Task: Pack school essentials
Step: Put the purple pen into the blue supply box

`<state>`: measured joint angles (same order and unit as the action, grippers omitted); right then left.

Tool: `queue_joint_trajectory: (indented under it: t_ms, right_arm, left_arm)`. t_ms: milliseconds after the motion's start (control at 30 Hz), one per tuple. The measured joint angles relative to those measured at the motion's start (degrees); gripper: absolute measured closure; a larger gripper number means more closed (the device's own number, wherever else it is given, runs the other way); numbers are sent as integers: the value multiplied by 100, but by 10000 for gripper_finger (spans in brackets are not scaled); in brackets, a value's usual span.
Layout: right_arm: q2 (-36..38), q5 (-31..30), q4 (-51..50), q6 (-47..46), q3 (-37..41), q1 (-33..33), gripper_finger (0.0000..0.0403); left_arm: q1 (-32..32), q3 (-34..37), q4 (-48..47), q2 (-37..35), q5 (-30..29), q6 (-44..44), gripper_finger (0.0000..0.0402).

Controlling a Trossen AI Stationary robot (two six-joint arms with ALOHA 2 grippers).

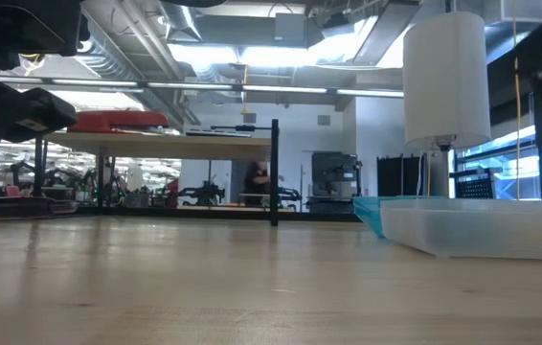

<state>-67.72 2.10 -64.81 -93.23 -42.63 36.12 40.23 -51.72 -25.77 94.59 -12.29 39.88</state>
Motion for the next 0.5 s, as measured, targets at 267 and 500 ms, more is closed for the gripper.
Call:
queue_joint_trajectory:
  t_ms: [267, 500]
  right_arm:
    - [0, 106, 530, -108, 572, 2, 260]
    - [-2, 67, 1215, -108, 1010, 2, 260]
  left_arm:
    - [0, -1, -1, 0, -2, 0, 363]
    - [0, -1, -1, -2, 0, 0, 363]
